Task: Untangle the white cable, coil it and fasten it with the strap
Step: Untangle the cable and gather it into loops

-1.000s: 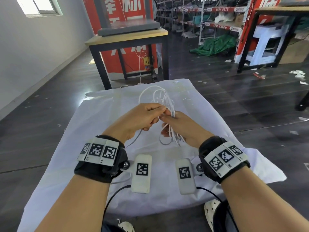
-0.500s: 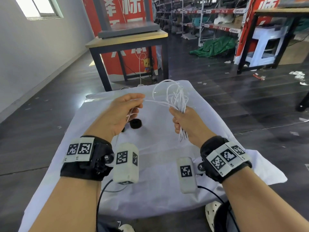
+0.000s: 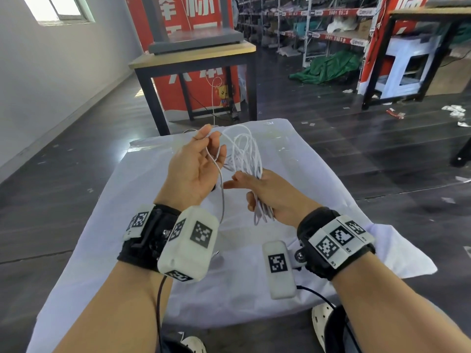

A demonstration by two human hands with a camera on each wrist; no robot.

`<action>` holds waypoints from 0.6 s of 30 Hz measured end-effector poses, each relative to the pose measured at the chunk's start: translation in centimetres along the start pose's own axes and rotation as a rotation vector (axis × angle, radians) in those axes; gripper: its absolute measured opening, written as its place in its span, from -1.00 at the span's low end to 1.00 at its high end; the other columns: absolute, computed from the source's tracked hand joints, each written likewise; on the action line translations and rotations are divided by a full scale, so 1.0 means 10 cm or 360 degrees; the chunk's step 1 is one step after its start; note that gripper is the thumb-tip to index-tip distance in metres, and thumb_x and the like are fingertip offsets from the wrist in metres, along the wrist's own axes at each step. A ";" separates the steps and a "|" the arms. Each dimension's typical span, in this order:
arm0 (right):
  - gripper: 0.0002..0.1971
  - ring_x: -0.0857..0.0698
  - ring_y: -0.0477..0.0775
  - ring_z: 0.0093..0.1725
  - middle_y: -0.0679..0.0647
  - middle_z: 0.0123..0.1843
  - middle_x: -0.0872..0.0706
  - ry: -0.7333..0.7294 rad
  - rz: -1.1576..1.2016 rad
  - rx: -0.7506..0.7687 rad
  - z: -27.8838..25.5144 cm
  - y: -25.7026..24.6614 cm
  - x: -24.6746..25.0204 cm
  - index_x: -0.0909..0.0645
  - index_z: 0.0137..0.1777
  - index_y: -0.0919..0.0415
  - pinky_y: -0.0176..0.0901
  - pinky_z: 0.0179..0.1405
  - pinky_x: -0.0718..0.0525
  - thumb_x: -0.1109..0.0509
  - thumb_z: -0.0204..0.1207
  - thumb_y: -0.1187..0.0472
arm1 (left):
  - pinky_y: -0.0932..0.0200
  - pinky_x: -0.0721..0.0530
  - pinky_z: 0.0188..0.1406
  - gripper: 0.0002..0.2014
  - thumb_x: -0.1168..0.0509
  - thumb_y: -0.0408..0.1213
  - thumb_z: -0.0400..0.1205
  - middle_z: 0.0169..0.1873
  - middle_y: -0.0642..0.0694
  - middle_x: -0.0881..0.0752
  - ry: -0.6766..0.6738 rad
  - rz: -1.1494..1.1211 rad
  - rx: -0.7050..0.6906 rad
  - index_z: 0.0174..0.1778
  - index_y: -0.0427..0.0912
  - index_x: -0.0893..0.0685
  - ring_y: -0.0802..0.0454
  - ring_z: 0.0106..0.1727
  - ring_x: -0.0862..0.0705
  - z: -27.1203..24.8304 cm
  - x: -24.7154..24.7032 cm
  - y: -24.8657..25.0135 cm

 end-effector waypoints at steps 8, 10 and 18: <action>-0.90 -0.51 -0.07 -0.50 -0.03 -0.26 -0.79 -0.0078 0.0002 -0.0041 -0.02 -0.03 0.00 -0.57 0.05 0.07 -0.14 -0.38 -0.50 -0.28 0.67 0.08 | 0.13 -0.71 0.09 -0.79 -0.13 -0.50 0.71 -0.26 -0.15 -0.76 0.0009 -0.0049 -0.0050 0.04 -0.24 -0.67 0.11 -0.29 -0.73 0.02 0.04 -0.02; -0.83 -0.53 -0.09 -0.47 -0.05 -0.33 -0.71 -0.0068 -0.0072 -0.0059 -0.03 -0.03 0.01 -0.58 -0.01 0.12 -0.22 -0.41 -0.52 -0.29 0.65 0.03 | 0.18 -0.75 0.03 -0.79 -0.13 -0.50 0.71 -0.25 -0.14 -0.77 0.0003 0.0083 -0.0080 0.05 -0.22 -0.66 0.13 -0.28 -0.73 0.03 0.08 0.05; -0.82 -0.54 -0.04 -0.38 -0.02 -0.45 -0.48 -0.0207 -0.0034 -0.0133 -0.04 0.00 -0.05 -0.52 -0.18 0.14 -0.29 -0.26 -0.63 -0.30 0.66 0.13 | 0.28 -0.49 -0.11 -0.84 -0.32 -0.39 0.62 -0.11 0.02 -0.82 0.0002 0.1130 -0.0389 -0.15 -0.02 -0.70 0.21 -0.23 -0.61 -0.01 0.18 0.16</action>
Point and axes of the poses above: each hand's wrist, its own z-axis towards the middle knuckle, its own x-axis out of the back of the hand, y = z × x, the point moved 2 cm from there along z, towards the middle knuckle
